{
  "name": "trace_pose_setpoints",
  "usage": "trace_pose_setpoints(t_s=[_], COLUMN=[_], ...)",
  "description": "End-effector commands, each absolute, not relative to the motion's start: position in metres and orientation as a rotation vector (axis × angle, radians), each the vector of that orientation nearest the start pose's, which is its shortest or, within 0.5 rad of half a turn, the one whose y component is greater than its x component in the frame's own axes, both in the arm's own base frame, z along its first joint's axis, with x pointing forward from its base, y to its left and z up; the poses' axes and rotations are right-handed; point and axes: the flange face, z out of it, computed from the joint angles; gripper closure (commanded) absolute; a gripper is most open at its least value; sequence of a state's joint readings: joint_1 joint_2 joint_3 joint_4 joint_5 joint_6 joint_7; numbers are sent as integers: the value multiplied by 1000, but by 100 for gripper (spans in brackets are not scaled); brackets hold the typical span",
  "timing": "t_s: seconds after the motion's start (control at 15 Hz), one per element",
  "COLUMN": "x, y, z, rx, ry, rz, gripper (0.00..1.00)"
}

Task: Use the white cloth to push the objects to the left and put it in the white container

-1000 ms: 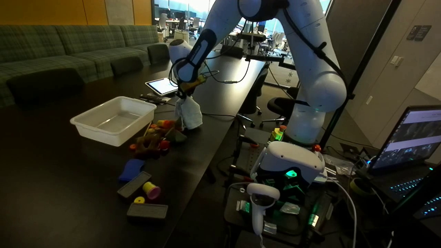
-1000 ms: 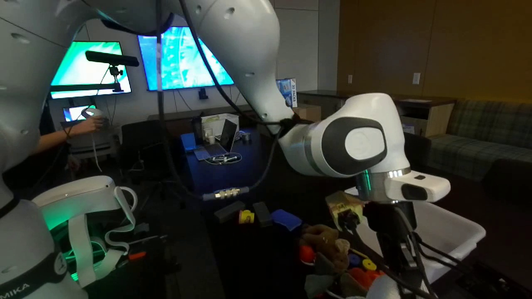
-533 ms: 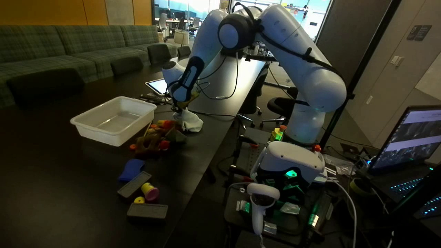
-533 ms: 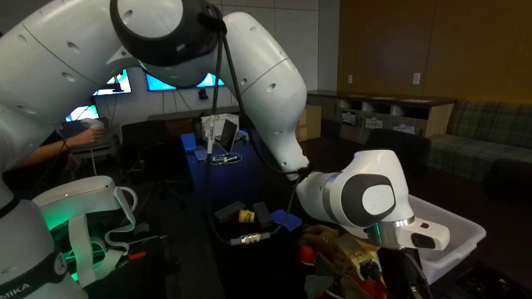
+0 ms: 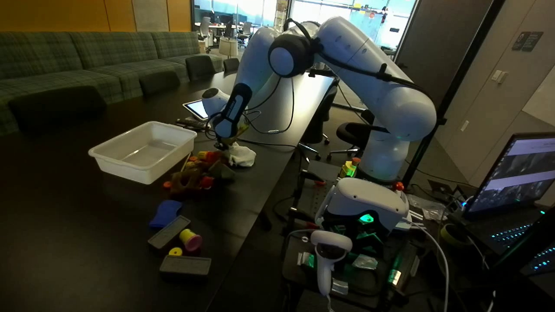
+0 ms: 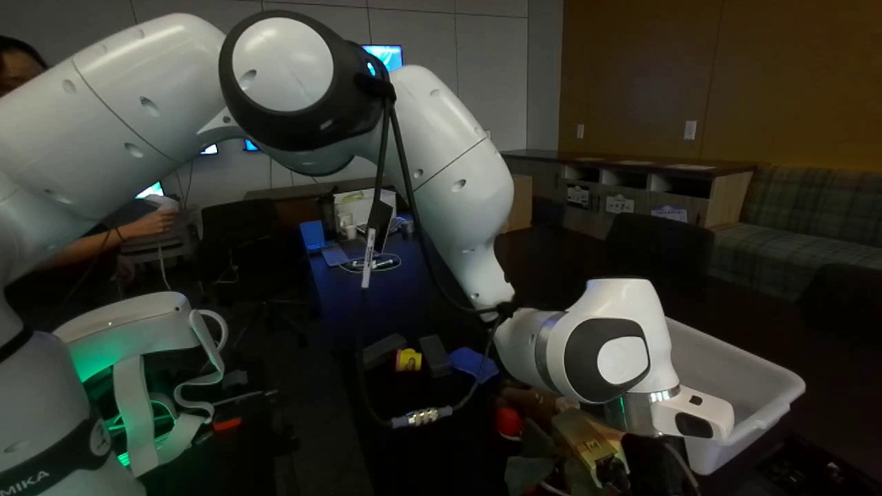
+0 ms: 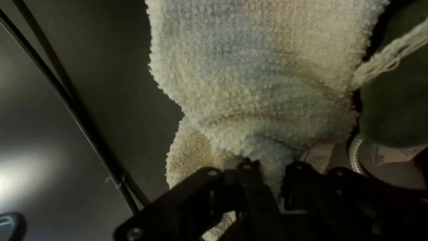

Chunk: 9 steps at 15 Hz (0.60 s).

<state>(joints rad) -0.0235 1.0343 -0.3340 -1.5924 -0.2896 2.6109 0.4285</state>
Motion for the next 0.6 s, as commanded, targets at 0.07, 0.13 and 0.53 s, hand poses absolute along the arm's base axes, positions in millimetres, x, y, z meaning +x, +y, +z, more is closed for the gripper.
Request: trace_pose_setpoints(t_s=[0.07,0.13,0.53], x=[638,638,640], y=[-167,-155,-61], z=[40,39,38], rx=[-3506,-3511,-3514], ry=[629,615,572], rz=[16,27,118], gripper=[93,93,93])
